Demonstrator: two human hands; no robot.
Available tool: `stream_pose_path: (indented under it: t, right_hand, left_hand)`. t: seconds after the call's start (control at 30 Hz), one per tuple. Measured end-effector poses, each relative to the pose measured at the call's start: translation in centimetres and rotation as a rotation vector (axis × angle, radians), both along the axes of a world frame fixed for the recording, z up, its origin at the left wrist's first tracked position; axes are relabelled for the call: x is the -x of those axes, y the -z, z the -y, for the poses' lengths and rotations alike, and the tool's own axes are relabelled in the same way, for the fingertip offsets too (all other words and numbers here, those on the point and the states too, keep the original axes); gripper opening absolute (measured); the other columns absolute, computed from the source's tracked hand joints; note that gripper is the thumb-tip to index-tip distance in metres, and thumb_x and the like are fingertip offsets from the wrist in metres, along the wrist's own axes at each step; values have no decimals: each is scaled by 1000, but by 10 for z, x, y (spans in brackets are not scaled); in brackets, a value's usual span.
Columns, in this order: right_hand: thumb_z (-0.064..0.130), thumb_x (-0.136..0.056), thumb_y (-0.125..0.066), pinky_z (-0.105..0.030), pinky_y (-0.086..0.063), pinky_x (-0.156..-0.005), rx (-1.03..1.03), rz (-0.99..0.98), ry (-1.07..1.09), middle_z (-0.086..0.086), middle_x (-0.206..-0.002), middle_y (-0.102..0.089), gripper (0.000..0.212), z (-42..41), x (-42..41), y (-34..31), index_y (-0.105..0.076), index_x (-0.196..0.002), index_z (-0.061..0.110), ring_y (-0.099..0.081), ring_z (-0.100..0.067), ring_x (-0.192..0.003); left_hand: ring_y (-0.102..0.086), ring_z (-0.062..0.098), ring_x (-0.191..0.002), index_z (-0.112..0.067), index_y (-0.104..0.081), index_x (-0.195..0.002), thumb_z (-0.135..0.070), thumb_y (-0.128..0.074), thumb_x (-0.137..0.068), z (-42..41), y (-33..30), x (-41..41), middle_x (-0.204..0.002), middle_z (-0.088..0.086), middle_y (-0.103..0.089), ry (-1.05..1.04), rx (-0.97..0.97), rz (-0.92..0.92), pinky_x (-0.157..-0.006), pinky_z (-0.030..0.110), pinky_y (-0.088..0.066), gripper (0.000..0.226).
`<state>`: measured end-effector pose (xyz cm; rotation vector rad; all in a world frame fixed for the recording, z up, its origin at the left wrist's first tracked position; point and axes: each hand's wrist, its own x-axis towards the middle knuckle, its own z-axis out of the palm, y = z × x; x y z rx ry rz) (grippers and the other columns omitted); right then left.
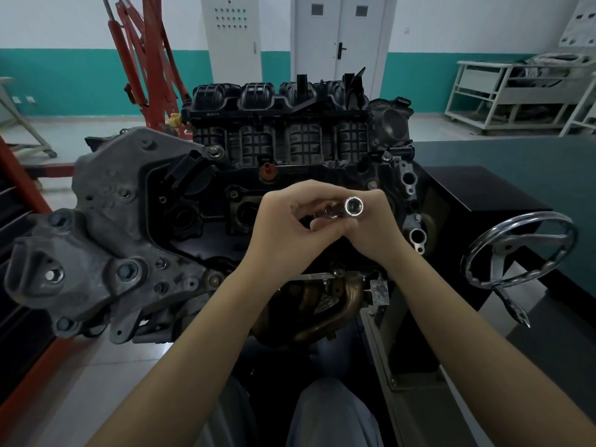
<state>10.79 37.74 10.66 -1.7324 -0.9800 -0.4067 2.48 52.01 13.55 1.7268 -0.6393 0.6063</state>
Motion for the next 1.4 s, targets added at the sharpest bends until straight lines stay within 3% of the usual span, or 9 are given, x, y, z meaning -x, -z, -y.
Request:
stream_pose_path:
  t: [0.07,0.27,0.47,0.67,0.83,1.03,1.13,1.23,1.4]
  right_hand:
    - [-1,-75,-77,-13,-48,-76,15,19,2,10,-88,-71,21,0,-1,0,-73,-94,9,-69,-1,-85]
    - [6,-86,-62,-8,-46,-80,45,26,-95,34,-95,-66,28,-3,6,-3,-64,-104,27,-63,9,-94]
    - [-4,-81,-70,-19,-51,-79,11,-2,-23,6,-91,-73,18,0,0,0,-73,-97,6,-69,-6,-88]
    - [8,-84,-61,-5,-44,-72,28,18,-70,38,-84,-64,18,-2,7,-4,-67,-94,21,-62,14,-82]
    - [-1,-80,-72,-20,-52,-78,-20,1,-14,5,-89,-73,15,0,1,0,-73,-94,5,-70,-7,-86]
    - [13,-84,-61,-9,-47,-76,4,21,-75,32,-89,-67,25,-2,8,-5,-66,-104,28,-65,8,-88]
    - [3,-81,-70,-15,-50,-77,-20,3,-22,19,-87,-71,19,0,2,-1,-72,-94,16,-69,-1,-86]
    - [-3,-79,-73,-24,-54,-78,-15,-5,-6,0,-89,-73,20,1,-1,0,-73,-96,5,-71,-11,-86]
    - [9,-84,-63,-7,-46,-75,18,48,-59,33,-88,-66,19,0,5,-3,-69,-99,20,-63,11,-87]
  left_hand:
    - [-69,14,-88,-11,-72,-92,-1,-81,-72,2,1,0,-88,2,-72,-96,-4,33,-82,34,-57,24]
    - [-69,20,-93,-9,-69,-100,9,-70,-79,0,4,0,-94,8,-72,-21,43,40,-86,38,-55,28]
    - [-69,4,-85,-20,-72,-90,-3,-81,-72,4,-1,2,-86,-11,-71,-129,12,38,-79,20,-54,26]
    - [-70,15,-96,-11,-69,-103,8,-69,-80,1,-1,2,-96,3,-73,-6,45,6,-88,32,-55,30]
    - [-69,4,-87,-17,-72,-91,-3,-81,-72,3,-3,1,-88,-10,-72,-148,-16,38,-80,20,-54,25]
    - [-70,9,-92,-21,-69,-98,6,-73,-77,1,-2,3,-92,-8,-71,-89,46,33,-85,28,-56,35]
    - [-70,15,-94,-14,-71,-99,6,-74,-76,0,-3,2,-94,1,-73,-39,5,2,-87,34,-56,30]
    - [-68,5,-86,-17,-72,-90,-4,-82,-71,3,-3,2,-86,-9,-71,-171,-28,26,-79,23,-56,25]
    - [-70,9,-91,-12,-72,-99,4,-74,-77,1,-4,2,-93,-2,-73,-80,19,18,-84,27,-56,27]
